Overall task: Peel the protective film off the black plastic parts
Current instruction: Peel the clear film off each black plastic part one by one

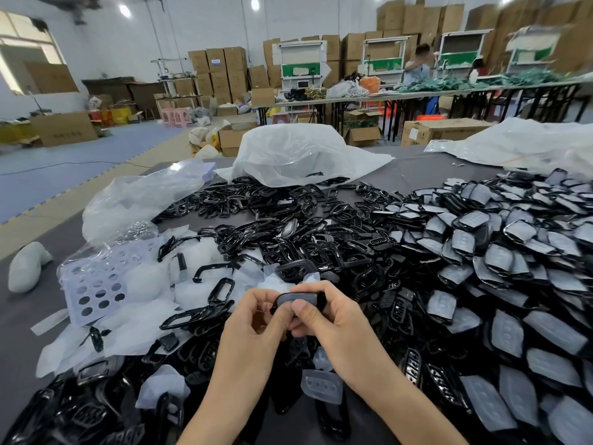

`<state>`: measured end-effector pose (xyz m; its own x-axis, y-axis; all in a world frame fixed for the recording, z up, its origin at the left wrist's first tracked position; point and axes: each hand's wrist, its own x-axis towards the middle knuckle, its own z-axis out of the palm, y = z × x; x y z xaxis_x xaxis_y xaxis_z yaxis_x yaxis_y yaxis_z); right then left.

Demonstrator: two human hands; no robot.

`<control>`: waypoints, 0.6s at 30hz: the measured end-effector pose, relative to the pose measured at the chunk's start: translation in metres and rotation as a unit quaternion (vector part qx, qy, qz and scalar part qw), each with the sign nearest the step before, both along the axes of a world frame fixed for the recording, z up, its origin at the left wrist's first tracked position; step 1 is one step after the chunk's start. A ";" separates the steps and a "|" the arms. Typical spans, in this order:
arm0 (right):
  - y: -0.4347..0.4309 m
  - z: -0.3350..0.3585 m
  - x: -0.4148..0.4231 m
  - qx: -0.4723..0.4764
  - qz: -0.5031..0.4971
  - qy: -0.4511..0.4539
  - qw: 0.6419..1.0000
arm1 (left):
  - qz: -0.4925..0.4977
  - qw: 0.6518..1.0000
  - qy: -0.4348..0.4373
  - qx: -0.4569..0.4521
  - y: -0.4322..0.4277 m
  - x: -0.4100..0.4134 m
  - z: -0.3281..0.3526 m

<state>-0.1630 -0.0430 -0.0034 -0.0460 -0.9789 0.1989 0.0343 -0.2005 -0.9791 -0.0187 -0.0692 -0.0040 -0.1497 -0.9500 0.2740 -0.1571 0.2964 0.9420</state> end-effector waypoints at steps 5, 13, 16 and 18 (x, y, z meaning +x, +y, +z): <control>-0.001 0.001 -0.003 -0.002 -0.023 -0.022 0.999 | -0.023 0.999 0.006 -0.025 0.003 0.003 0.002; -0.001 0.000 -0.002 0.013 -0.027 -0.027 0.999 | 0.018 0.993 -0.090 -0.080 0.002 0.001 -0.003; 0.000 0.001 0.000 0.003 -0.030 -0.013 0.999 | 0.047 0.989 -0.098 -0.099 0.001 0.001 -0.006; 0.000 0.002 0.001 -0.007 -0.038 -0.013 0.999 | 0.050 0.985 -0.107 -0.128 0.003 0.000 -0.007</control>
<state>-0.1622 -0.0426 -0.0013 -0.1254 -0.9697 0.2097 0.0433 -0.2165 -0.9753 -0.0185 -0.0666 -0.0110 -0.1385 -0.8673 0.4782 -0.3846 0.4920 0.7810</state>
